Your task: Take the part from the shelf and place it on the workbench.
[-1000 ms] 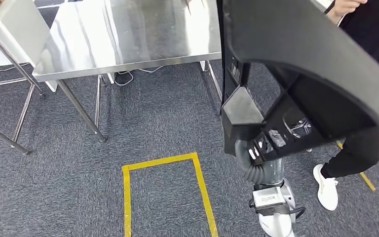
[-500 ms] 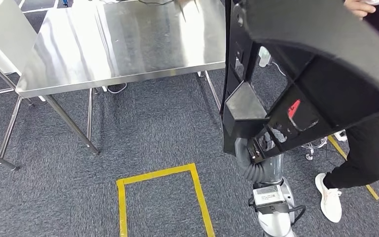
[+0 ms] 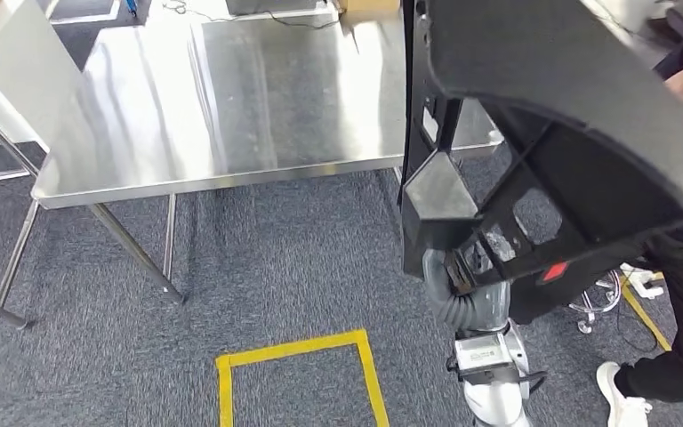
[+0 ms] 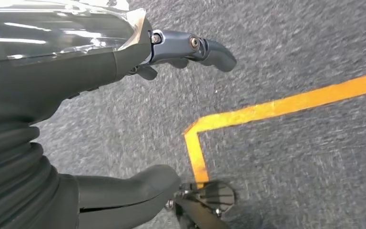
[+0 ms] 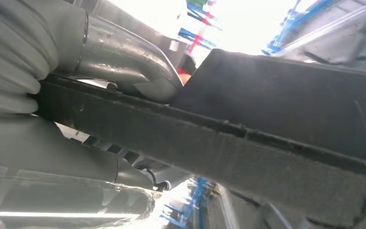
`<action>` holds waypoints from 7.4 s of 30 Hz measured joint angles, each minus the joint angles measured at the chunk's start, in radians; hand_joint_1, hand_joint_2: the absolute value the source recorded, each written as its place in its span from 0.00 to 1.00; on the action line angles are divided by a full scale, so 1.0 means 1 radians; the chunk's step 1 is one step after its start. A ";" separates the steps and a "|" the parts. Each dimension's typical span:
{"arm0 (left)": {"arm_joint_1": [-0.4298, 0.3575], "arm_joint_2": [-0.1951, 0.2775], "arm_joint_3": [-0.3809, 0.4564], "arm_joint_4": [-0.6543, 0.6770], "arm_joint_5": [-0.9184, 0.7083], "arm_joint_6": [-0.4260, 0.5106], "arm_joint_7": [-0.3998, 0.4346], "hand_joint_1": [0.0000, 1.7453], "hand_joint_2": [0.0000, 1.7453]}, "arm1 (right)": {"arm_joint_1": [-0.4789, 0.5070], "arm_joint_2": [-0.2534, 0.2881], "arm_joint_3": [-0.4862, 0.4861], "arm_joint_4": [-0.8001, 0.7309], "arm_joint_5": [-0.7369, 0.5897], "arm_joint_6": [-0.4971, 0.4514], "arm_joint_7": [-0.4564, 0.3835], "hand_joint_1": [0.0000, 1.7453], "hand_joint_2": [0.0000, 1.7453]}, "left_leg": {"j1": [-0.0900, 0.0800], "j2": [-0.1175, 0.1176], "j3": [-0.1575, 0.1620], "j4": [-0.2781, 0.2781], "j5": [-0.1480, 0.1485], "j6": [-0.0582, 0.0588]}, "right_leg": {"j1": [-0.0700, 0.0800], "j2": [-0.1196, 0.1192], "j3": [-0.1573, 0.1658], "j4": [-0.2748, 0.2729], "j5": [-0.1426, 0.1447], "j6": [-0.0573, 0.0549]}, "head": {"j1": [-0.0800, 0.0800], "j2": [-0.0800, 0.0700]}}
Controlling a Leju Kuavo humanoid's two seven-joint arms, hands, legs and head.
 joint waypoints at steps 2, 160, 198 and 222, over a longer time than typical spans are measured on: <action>-0.006 -0.001 0.000 -0.002 0.001 0.001 0.002 0.00 1.00 | -0.006 0.001 0.000 0.000 0.000 0.002 -0.001 1.00 1.00 | 0.002 0.004 0.003 0.024 0.011 -0.011 | -0.001 0.004 0.033 -0.014 -0.016 -0.042 | 0.001 0.000; -0.038 -0.023 0.073 -0.019 -0.153 0.075 0.034 0.00 0.00 | -0.384 0.142 0.054 0.210 -0.903 0.690 0.054 0.00 0.00 | -0.002 0.024 -0.122 0.007 0.087 -0.008 | 0.004 -0.004 0.022 -0.052 0.020 -0.035 | -0.001 0.000; -0.036 -0.007 0.159 -0.019 -0.127 0.053 -0.027 0.00 0.00 | -0.077 0.025 0.008 0.002 -0.781 0.699 -0.083 0.00 0.00 | 0.022 0.027 -0.042 -0.025 0.067 -0.036 | -0.019 -0.005 0.039 -0.069 0.041 -0.031 | 0.001 0.000; -0.035 -0.003 0.177 -0.019 -0.130 0.054 -0.010 0.00 0.00 | -0.015 0.015 -0.031 -0.011 -0.661 0.665 -0.122 0.00 0.00 | 0.031 0.034 -0.268 0.264 -0.004 -0.067 | -0.022 -0.012 0.115 -0.084 -0.027 -0.061 | 0.002 0.000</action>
